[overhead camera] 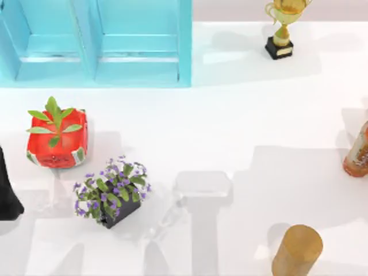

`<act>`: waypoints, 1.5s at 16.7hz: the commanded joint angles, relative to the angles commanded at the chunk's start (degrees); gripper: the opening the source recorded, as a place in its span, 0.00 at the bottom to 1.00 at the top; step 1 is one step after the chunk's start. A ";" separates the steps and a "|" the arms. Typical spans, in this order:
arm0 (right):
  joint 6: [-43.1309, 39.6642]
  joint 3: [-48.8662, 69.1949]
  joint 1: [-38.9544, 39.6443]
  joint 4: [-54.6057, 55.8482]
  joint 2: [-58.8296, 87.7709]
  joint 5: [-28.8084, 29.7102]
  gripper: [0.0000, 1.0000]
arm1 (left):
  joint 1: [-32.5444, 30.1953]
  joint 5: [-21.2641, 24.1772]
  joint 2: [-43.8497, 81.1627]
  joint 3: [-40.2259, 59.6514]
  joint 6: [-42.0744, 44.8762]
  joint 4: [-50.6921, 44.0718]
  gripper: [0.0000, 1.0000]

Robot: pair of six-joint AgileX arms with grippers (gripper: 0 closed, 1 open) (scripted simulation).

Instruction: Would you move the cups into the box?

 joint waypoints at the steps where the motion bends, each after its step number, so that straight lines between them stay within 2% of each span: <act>1: -0.12 -0.08 -0.06 -0.05 -0.05 -0.04 0.00 | 0.00 0.00 0.00 0.00 0.00 0.00 1.00; 6: -0.15 -0.87 0.05 0.99 0.26 0.07 0.00 | 0.00 0.00 0.00 0.00 0.00 0.00 1.00; 14: -1.47 -12.12 -1.43 13.54 1.20 -0.03 0.00 | 0.00 0.00 0.00 0.00 0.00 0.00 1.00; 19: -1.64 -12.90 -1.61 14.24 1.36 -0.05 0.00 | 0.00 0.00 0.00 0.00 0.00 0.00 1.00; 25: -1.64 -12.90 -1.61 14.24 1.36 -0.05 0.45 | 0.00 0.00 0.00 0.00 0.00 0.00 1.00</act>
